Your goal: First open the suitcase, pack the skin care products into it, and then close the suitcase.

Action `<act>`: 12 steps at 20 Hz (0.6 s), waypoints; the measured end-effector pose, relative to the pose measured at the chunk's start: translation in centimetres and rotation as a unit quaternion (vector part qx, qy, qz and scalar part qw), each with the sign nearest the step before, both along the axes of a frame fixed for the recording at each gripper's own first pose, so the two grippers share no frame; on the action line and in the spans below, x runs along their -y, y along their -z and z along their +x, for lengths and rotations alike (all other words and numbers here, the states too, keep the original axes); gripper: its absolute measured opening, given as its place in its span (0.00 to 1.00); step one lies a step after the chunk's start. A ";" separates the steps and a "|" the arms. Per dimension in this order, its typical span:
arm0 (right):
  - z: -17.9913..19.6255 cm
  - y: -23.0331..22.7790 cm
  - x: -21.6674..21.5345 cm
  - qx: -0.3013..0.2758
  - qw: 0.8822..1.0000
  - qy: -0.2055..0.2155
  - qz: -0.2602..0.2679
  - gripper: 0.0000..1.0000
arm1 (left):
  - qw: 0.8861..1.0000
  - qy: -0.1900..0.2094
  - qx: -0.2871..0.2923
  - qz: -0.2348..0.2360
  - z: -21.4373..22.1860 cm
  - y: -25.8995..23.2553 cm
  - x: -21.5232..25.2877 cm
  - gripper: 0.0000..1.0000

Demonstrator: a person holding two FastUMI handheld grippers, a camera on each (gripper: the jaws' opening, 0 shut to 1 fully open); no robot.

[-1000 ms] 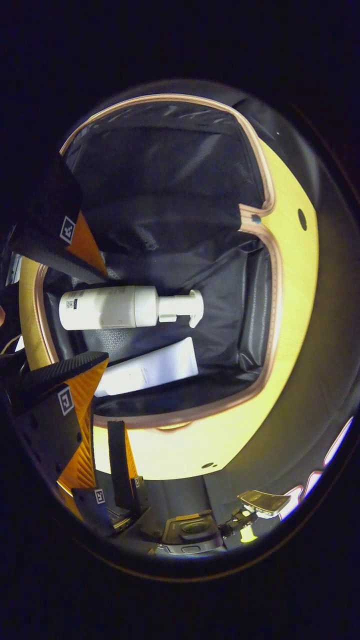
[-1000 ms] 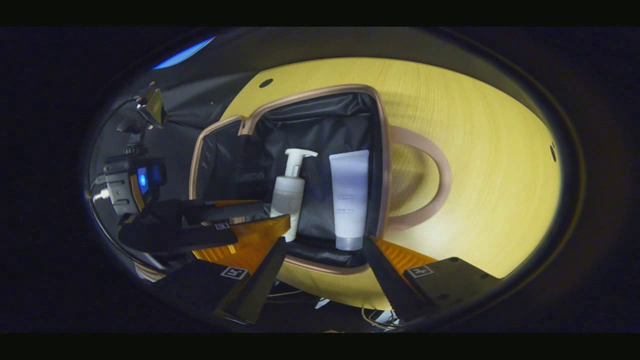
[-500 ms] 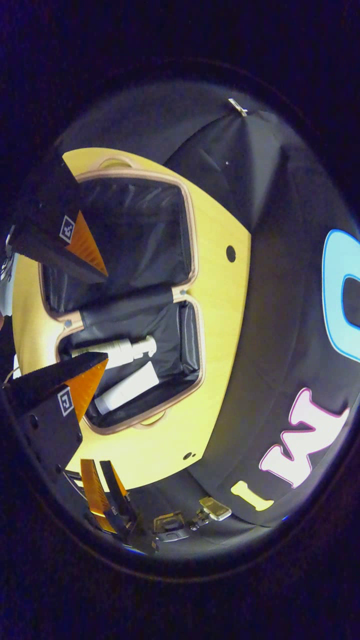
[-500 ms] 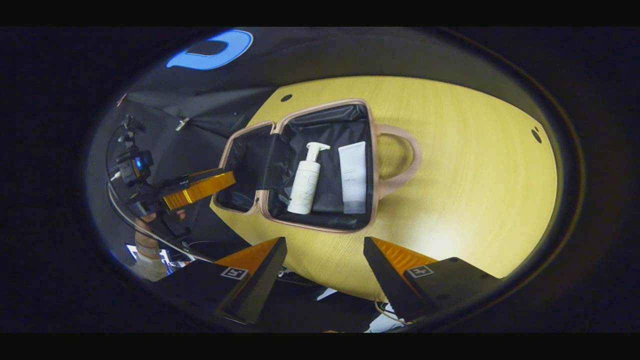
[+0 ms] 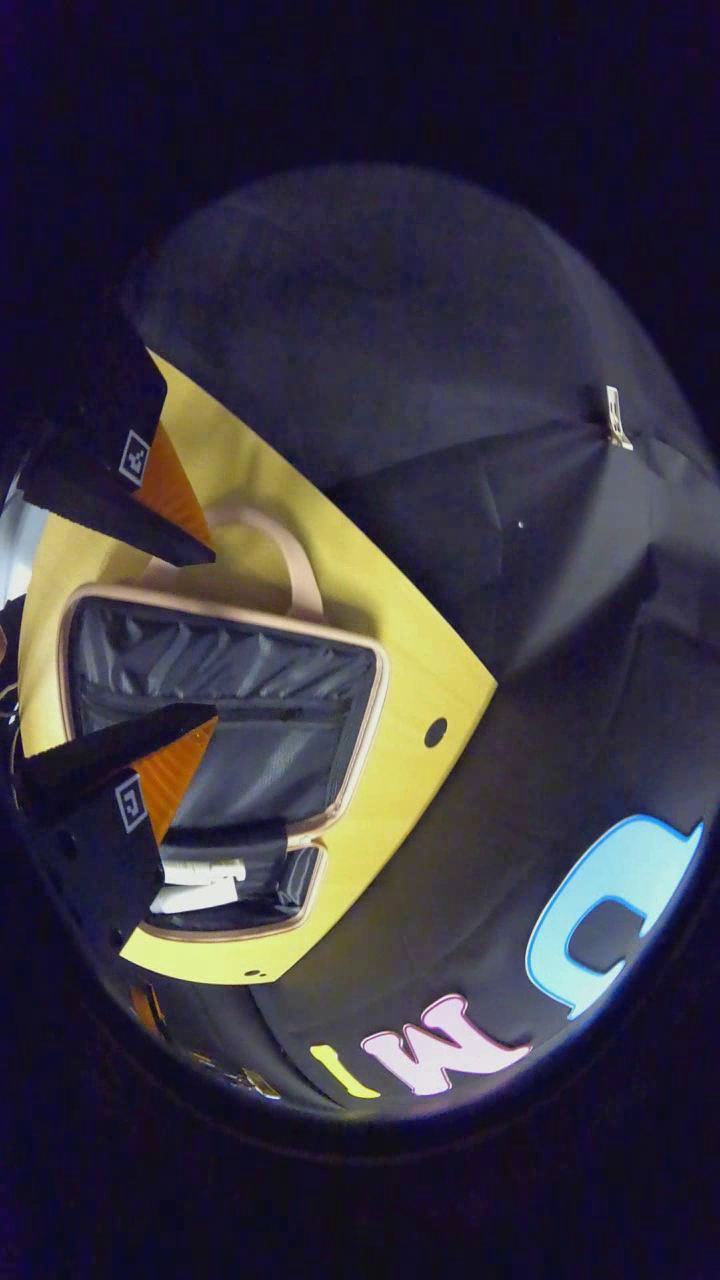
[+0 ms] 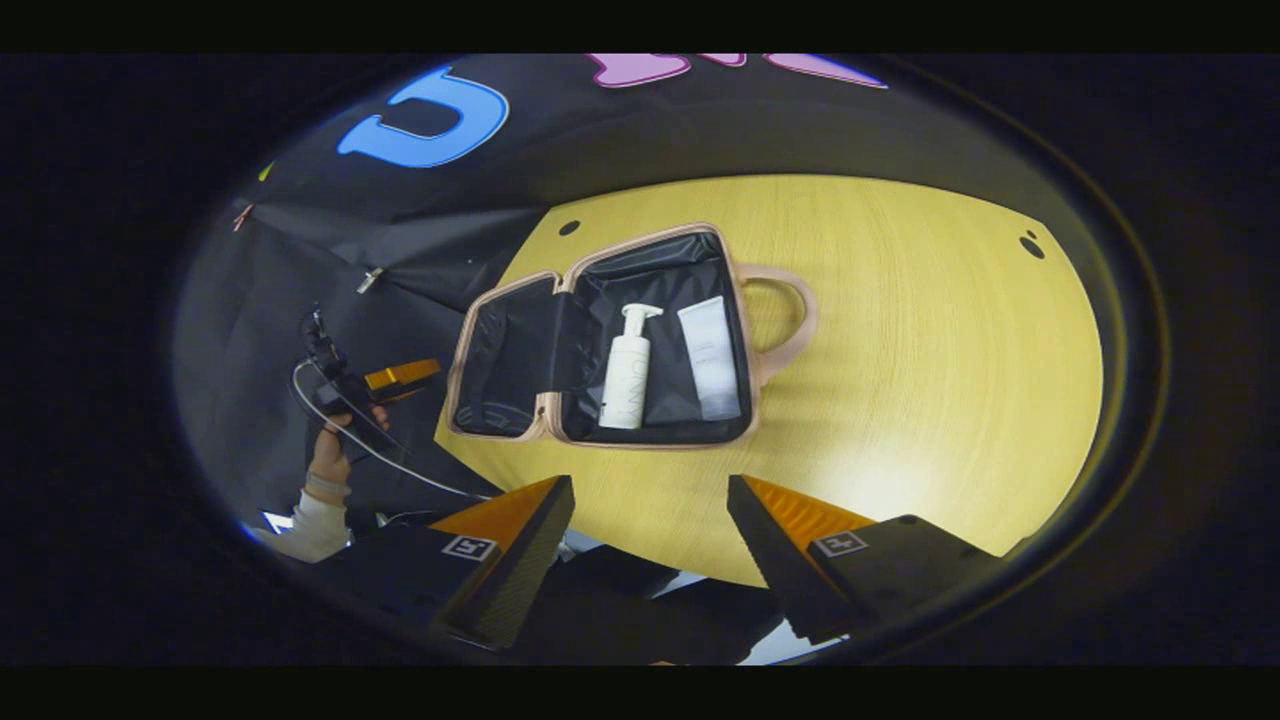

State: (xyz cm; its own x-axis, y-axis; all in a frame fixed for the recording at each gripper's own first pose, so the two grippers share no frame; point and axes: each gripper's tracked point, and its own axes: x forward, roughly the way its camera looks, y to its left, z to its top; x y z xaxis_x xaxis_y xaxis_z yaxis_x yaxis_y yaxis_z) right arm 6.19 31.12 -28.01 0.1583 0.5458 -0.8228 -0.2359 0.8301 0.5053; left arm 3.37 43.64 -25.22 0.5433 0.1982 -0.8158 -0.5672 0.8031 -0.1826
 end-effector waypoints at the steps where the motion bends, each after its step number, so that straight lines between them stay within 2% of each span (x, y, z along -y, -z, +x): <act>1: -0.5 -0.1 -0.2 -0.001 1.000 0.000 0.001 0.98 | 1.000 -0.009 -0.002 -0.005 -0.3 0.6 -1.2 0.89; 6: -1.5 -0.4 -0.2 -0.001 1.000 0.021 -0.009 0.98 | 0.998 -0.033 -0.040 -0.025 -1.5 4.0 -4.8 0.88; 12: -2.8 0.0 0.2 -0.010 0.999 0.052 -0.014 0.98 | 0.996 -0.031 -0.069 -0.047 -2.1 7.1 -4.9 0.88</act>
State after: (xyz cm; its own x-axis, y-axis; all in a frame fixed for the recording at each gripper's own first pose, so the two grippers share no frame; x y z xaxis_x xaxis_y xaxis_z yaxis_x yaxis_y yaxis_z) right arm 3.42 30.91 -28.04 0.1952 0.5035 -0.8416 -0.1383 0.8637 0.4847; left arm 1.27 48.58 -32.28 0.4142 0.1474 -0.8982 -0.6398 0.7491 -0.1721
